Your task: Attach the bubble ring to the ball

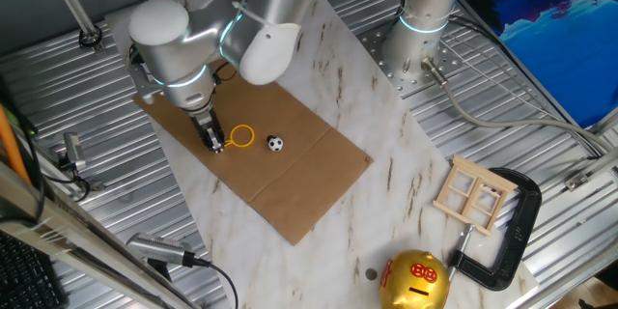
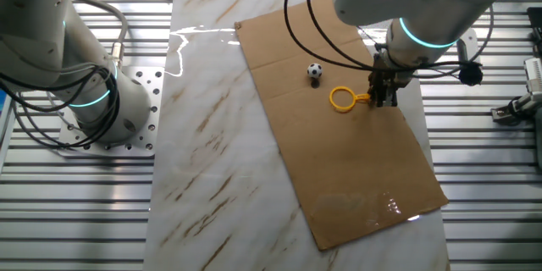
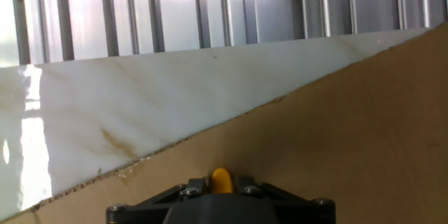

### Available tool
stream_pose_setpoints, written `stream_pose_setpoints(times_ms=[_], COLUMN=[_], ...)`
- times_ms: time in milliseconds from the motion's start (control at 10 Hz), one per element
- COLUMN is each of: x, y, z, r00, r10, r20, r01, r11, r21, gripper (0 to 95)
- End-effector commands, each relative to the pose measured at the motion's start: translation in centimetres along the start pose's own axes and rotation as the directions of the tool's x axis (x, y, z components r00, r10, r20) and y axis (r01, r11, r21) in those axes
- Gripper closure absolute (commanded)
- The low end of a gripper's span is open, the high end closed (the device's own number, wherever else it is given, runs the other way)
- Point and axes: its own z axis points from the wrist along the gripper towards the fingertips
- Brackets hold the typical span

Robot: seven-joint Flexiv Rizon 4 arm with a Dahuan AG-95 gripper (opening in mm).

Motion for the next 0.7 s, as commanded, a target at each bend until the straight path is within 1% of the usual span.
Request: stream_pose_setpoints(times_ms=[100,300,400,500,700], x=[0.4,1.2,1.8,2.1,2.9], y=[-0.3,0.0,0.5,0.8,1.2], z=[-0.8,-2.1,-2.9,-3.4,-3.9], r00=[1.0,1.0,1.0,1.0,1.0], r10=[-0.006,0.001,0.009,0.012,0.015], r20=[-0.002,-0.006,-0.006,-0.006,-0.004], r01=[0.006,-0.001,-0.01,-0.012,-0.015], r11=[1.0,1.0,0.999,0.999,0.998], r21=[-0.013,-0.027,-0.031,-0.034,-0.056], gripper=[95.0,95.0,95.0,95.0,95.0])
